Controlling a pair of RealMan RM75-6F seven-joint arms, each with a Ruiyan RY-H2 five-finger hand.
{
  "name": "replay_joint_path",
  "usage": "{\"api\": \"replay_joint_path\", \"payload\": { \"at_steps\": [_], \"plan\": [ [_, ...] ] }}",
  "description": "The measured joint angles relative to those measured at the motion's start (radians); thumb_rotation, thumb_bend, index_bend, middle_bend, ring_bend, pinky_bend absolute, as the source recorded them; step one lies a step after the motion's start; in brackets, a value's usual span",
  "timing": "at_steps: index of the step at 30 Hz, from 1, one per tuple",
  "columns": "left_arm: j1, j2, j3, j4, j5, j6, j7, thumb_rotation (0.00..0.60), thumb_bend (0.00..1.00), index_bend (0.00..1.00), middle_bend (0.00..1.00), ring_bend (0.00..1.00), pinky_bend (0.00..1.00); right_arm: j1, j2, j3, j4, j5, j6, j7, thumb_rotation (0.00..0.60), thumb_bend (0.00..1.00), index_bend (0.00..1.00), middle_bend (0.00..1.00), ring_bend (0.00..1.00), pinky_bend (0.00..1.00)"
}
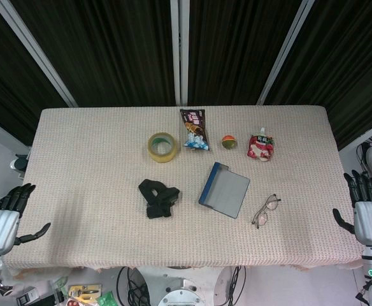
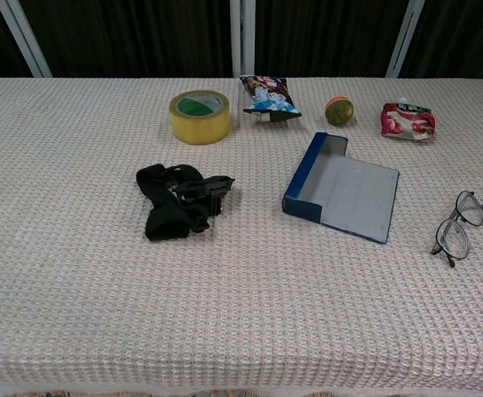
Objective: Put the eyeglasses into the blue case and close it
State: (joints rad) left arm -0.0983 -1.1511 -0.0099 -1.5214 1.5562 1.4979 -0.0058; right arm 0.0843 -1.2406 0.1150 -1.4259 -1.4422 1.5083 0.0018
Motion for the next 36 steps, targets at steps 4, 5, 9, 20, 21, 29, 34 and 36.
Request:
{"api": "replay_joint_path", "payload": {
  "at_steps": [4,5,9,20,21,29,34,36],
  "plan": [
    [-0.002,-0.004,0.000,0.004,0.003,-0.001,-0.002,0.299,0.18,0.05,0.08,0.09,0.24,-0.001,-0.003,0.000,0.006,0.000,0.000,0.003,0.600,0.21,0.00,0.00,0.00,0.00],
    [-0.003,-0.004,0.000,0.005,0.004,-0.001,-0.003,0.300,0.18,0.05,0.08,0.09,0.24,-0.001,-0.004,0.000,0.007,0.000,-0.001,0.003,0.600,0.21,0.00,0.00,0.00,0.00],
    [-0.004,-0.002,0.000,0.004,0.007,-0.002,-0.003,0.301,0.18,0.05,0.08,0.09,0.24,0.001,-0.005,-0.002,0.010,0.000,-0.008,0.004,0.600,0.21,0.00,0.00,0.00,0.00],
    [-0.009,-0.008,-0.006,0.013,-0.002,-0.010,-0.010,0.301,0.18,0.05,0.08,0.09,0.24,0.050,-0.031,-0.042,0.035,-0.052,-0.093,-0.084,0.600,0.21,0.00,0.00,0.00,0.00],
    [-0.010,-0.010,-0.006,0.017,-0.003,-0.011,-0.011,0.299,0.18,0.05,0.08,0.09,0.24,0.060,-0.032,-0.048,0.040,-0.062,-0.107,-0.098,0.600,0.21,0.00,0.00,0.00,0.00],
    [-0.010,-0.019,0.002,0.021,0.010,-0.008,-0.013,0.302,0.18,0.05,0.08,0.09,0.24,0.189,-0.007,-0.096,0.049,-0.139,-0.318,-0.288,0.600,0.21,0.00,0.00,0.00,0.00],
    [-0.001,-0.013,0.006,0.014,0.009,-0.001,-0.008,0.302,0.18,0.05,0.08,0.09,0.24,0.290,-0.005,-0.117,0.044,-0.201,-0.428,-0.358,0.600,0.21,0.00,0.00,0.00,0.00],
    [0.000,-0.012,0.008,0.014,0.009,-0.001,-0.007,0.303,0.18,0.05,0.08,0.09,0.24,0.324,-0.015,-0.126,0.053,-0.223,-0.465,-0.365,0.600,0.21,0.00,0.00,0.00,0.00]
  ]
}}
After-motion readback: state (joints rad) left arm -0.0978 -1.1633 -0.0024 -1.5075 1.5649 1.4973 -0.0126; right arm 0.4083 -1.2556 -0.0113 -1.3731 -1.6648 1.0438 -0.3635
